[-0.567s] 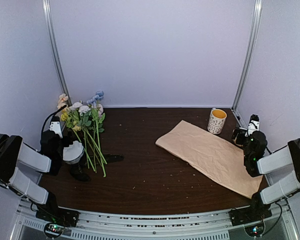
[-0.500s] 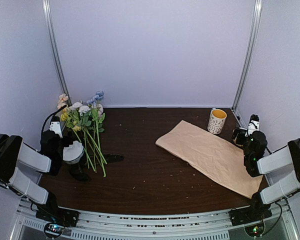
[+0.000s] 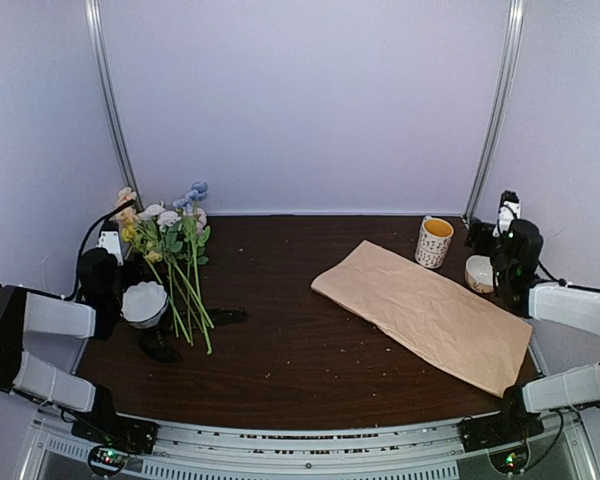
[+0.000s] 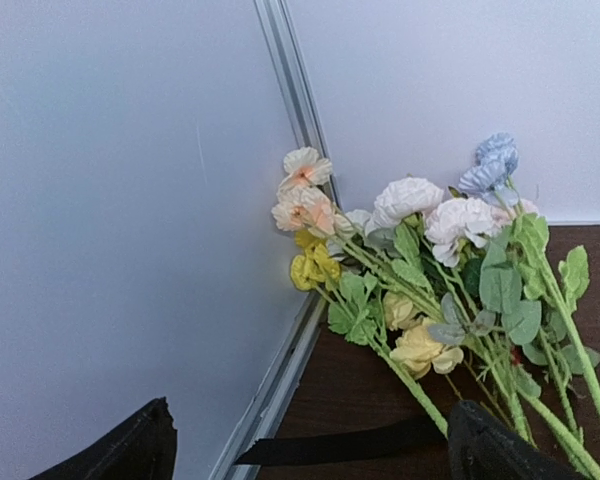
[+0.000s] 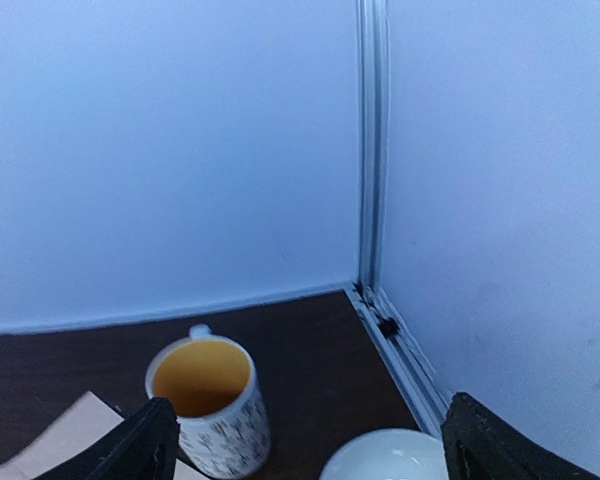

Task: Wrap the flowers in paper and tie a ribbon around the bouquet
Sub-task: Move the folded wrapping paper to the center of the board.

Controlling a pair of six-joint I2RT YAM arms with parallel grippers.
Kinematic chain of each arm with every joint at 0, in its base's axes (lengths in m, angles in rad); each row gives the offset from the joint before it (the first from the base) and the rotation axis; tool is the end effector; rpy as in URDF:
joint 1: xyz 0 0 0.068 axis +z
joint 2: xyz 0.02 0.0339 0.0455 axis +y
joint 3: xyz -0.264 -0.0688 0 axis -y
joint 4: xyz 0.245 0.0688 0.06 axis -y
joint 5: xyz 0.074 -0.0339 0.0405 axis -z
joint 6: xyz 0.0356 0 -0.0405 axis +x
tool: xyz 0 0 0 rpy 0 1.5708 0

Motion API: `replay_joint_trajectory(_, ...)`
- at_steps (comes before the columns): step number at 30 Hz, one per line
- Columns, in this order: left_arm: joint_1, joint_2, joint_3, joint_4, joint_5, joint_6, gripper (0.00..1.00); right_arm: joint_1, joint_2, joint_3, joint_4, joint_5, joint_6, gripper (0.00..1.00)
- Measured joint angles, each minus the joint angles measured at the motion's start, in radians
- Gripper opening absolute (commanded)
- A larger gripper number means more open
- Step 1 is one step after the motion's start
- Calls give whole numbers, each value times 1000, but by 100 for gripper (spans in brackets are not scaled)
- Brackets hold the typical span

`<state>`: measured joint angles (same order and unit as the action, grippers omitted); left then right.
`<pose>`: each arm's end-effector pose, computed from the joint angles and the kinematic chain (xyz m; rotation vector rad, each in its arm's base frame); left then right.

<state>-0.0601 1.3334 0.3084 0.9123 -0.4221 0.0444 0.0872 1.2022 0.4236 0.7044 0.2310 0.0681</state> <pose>0.2426 0.0000 0.1799 -0.2298 1.6693 0.3430 0.2495 0.0136 0.2224 0.1604 1.6357 -0.0713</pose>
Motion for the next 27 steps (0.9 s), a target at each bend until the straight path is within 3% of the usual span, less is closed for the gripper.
replay_joint_trajectory(5, -15, -135, 183, -201, 9, -31, 97, 36, 11, 436, -385, -184, 67, 83)
replay_joint_trajectory(9, -103, -248, 377, -374, 38, -52, 95, 241, 105, 662, -668, -150, 55, 88)
replay_joint_trajectory(15, -318, -244, 759, -833, 113, -49, 93, 635, 311, 785, -1086, -74, -12, 94)
replay_joint_trajectory(17, -349, -243, 776, -897, 133, -45, 93, 712, 384, 805, -1207, -64, -12, 94)
replay_joint_trajectory(23, -427, -190, 739, -1113, 256, -32, 92, 752, 546, 809, -1469, -12, 26, 90)
replay_joint_trajectory(27, -449, -147, 727, -1190, 327, -25, 93, 750, 600, 807, -1536, -9, 46, 77)
